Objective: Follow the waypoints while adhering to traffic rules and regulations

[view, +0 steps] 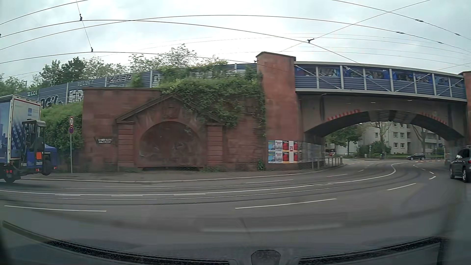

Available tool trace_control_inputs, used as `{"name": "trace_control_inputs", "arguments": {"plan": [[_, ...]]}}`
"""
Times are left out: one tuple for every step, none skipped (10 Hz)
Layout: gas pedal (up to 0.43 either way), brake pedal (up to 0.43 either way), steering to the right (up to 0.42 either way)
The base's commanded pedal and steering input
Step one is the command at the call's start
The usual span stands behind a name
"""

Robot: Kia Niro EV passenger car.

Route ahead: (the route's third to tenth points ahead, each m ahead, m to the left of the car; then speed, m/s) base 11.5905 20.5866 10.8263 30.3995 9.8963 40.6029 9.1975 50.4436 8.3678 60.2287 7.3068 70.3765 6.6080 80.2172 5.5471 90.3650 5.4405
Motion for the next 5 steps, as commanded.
{"name": "trace_control_inputs", "arguments": {"plan": [[0.059,0.0,-0.413],[0.059,0.0,-0.43],[0.059,0.0,-0.445],[0.059,0.0,-0.451],[0.067,0.0,-0.451]]}}
